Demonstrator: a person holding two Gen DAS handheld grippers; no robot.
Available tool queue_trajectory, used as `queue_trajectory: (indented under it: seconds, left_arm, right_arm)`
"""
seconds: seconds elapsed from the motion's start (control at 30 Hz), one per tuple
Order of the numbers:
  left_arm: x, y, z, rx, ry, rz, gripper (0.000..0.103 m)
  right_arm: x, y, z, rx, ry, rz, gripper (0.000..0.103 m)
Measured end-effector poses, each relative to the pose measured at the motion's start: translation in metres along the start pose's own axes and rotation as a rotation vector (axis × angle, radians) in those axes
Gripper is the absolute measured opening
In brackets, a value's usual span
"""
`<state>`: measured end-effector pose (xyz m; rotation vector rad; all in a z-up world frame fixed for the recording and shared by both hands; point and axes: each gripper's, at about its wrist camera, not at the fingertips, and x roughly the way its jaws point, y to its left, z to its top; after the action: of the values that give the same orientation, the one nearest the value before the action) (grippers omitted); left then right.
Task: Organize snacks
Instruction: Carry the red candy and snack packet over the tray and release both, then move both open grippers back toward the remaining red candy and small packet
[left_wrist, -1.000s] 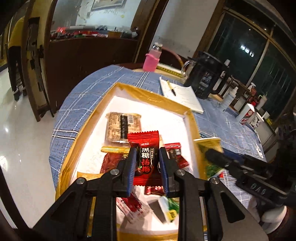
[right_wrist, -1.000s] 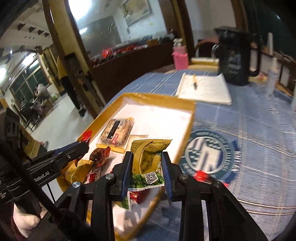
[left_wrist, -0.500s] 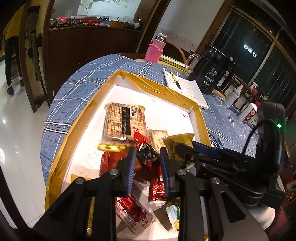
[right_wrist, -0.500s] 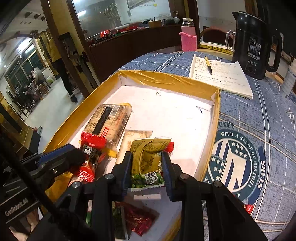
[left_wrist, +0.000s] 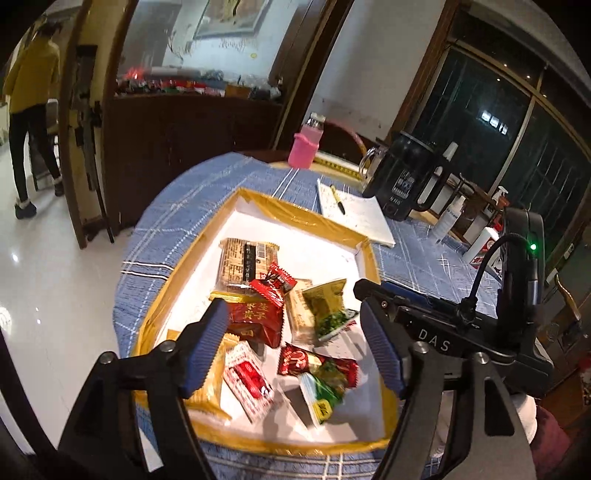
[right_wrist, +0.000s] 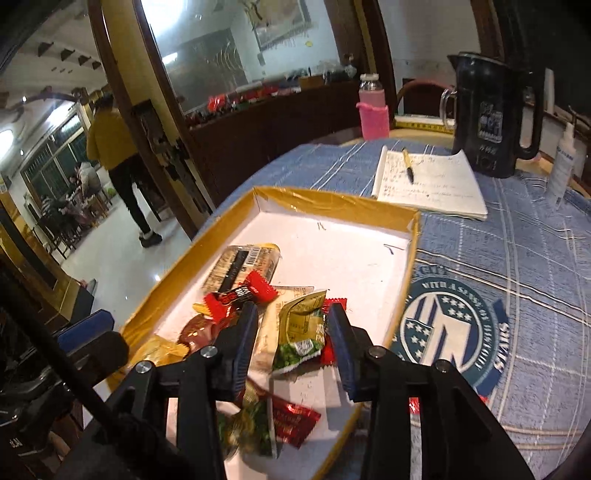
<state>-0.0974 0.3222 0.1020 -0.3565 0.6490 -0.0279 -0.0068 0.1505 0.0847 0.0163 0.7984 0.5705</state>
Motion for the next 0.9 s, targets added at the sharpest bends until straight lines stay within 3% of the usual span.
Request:
queue_trajectory:
  seconds: [0.3, 0.7, 0.9]
  left_arm:
    - [-0.039, -0.032, -0.02, 0.013, -0.069, 0.038, 0.084]
    - [-0.045, -0.077, -0.051, 0.048, -0.043, 0.001, 0.085]
    - [-0.043, -0.096, -0.057, 0.069, -0.05, 0.039, 0.085]
  right_arm:
    - [-0.059, -0.005, -0.023, 0.019, -0.092, 0.004, 0.044]
    - [-0.116, -0.03, -0.072, 0.043, -0.169, -0.066, 0.05]
    - [-0.129, -0.054, -0.091, 0.101, -0.198, -0.063, 0.05]
